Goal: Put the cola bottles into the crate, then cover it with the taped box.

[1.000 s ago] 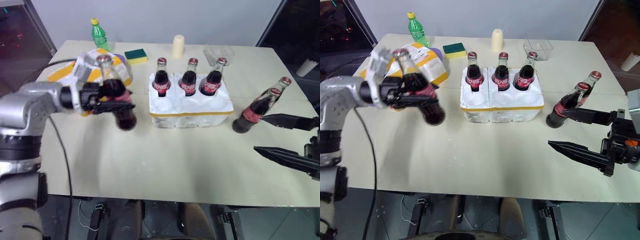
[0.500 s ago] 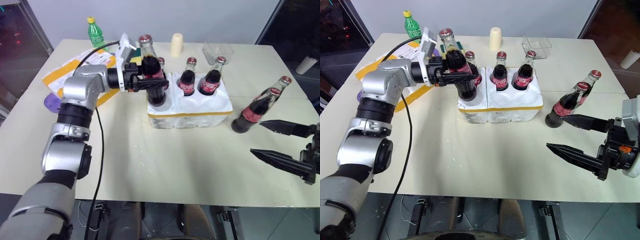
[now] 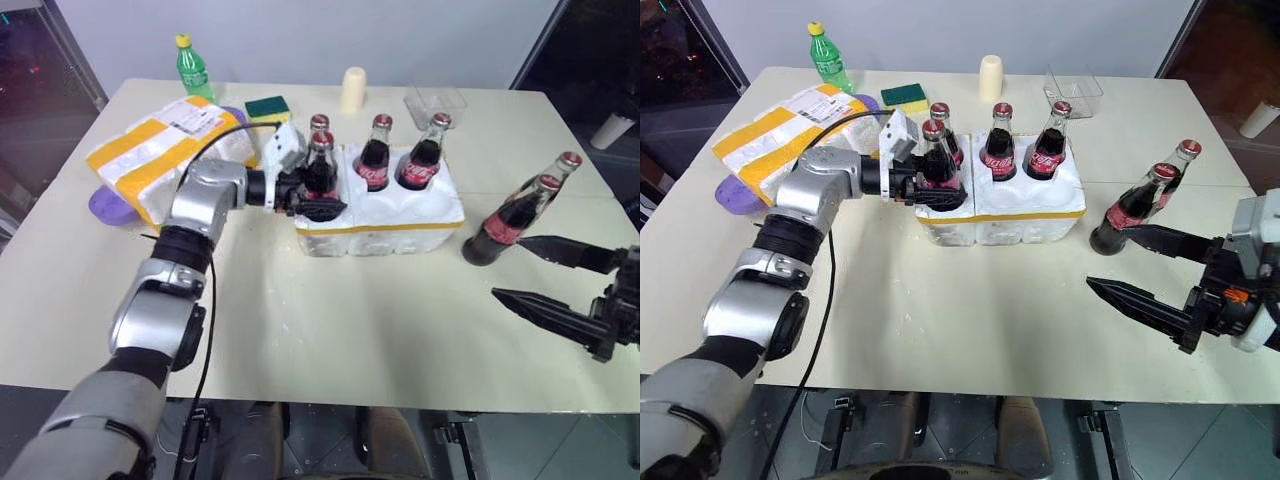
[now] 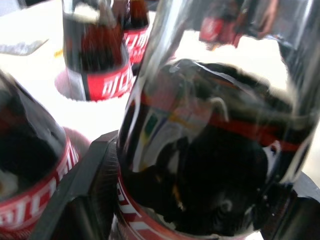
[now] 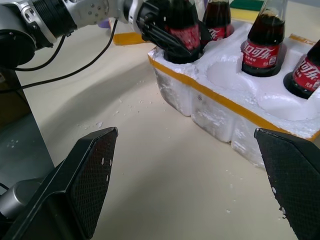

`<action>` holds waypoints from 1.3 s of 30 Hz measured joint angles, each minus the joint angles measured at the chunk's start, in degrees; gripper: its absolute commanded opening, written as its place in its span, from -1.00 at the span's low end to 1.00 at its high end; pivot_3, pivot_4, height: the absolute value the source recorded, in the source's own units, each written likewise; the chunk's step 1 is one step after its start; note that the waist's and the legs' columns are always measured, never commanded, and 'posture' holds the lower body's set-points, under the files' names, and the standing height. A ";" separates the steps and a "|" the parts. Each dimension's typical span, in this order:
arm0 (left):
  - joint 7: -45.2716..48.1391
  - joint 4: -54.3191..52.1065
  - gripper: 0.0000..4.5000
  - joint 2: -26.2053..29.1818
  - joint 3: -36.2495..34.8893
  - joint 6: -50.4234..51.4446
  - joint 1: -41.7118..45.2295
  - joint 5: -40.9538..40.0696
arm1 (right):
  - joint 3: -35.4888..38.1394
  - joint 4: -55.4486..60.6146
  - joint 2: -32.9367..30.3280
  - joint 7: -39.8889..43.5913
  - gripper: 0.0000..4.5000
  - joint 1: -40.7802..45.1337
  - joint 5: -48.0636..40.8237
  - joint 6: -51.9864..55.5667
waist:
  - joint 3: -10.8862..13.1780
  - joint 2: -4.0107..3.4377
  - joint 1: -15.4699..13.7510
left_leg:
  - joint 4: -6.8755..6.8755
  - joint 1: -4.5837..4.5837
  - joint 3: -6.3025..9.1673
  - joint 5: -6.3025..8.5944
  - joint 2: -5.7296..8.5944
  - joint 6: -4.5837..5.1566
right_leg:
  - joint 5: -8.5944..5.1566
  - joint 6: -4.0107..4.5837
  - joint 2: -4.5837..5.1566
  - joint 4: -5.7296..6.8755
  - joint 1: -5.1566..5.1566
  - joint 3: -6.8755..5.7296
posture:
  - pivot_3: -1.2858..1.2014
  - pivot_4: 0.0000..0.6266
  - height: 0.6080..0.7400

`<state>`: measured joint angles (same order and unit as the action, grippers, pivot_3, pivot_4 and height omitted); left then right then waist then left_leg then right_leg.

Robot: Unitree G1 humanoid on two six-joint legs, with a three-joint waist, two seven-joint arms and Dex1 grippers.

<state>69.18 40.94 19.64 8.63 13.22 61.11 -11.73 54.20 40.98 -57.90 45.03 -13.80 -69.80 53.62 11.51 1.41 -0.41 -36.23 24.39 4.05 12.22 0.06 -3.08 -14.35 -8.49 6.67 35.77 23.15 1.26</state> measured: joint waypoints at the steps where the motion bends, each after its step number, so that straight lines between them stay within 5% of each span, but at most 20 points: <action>1: -0.29 -0.16 0.97 0.07 -0.06 -0.17 -0.04 0.03 | -0.83 -0.01 0.00 -0.86 1.00 0.47 0.66 -0.41 | 0.00 -0.01 -0.05 | -0.02 -0.02 0.00 0.00 0.00 0.00 | 0.00 0.00 0.00 0.03 -0.01 0.00 | 0.03 -0.52 0.98; 9: 1.77 -16.10 0.97 6.93 -2.66 10.62 -5.55 -4.37 | -8.29 0.14 4.10 -9.90 1.00 -0.68 11.16 -2.69 | -0.01 -0.01 -0.06 | 0.00 -0.01 0.07 0.00 0.00 0.00 | -0.03 0.01 -0.01 0.27 0.09 0.00 | 0.03 -0.52 0.98; 15: 4.54 -44.22 0.97 20.59 -13.50 35.72 -13.76 -24.84 | -9.31 -0.98 12.98 -19.23 1.00 -0.87 14.17 -3.21 | -0.02 -0.06 1.08 | -0.03 -0.09 0.11 -0.03 0.00 -0.06 | -0.10 0.12 0.01 0.31 0.00 0.01 | 0.03 -0.52 0.98; 20: 0.43 -60.67 0.97 25.15 -20.26 47.31 -21.17 -38.66 | -14.71 -5.71 17.19 -26.15 1.00 4.31 18.80 -5.00 | -0.07 -0.13 1.17 | 0.03 -0.65 0.08 -0.06 0.00 -0.10 | -0.29 0.42 0.02 0.21 -0.51 0.04 | 0.03 -0.52 0.98; 39: -13.05 -68.17 0.97 23.73 -19.37 45.83 -27.40 -45.25 | -33.64 -32.53 21.51 -22.99 1.00 24.43 35.57 -17.30 | -0.06 -0.16 1.25 | 0.11 -0.71 0.06 -0.06 0.00 -0.10 | -0.30 0.41 -0.02 0.25 -0.50 0.05 | 0.03 -0.52 0.98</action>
<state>56.13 -27.24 43.37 -10.74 59.05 33.71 -56.98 20.56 8.45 -36.38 22.03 10.63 -34.23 36.32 11.46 1.25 0.83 -36.11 23.68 4.10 12.16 0.07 -3.18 -14.65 -8.09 6.65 36.02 22.65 1.31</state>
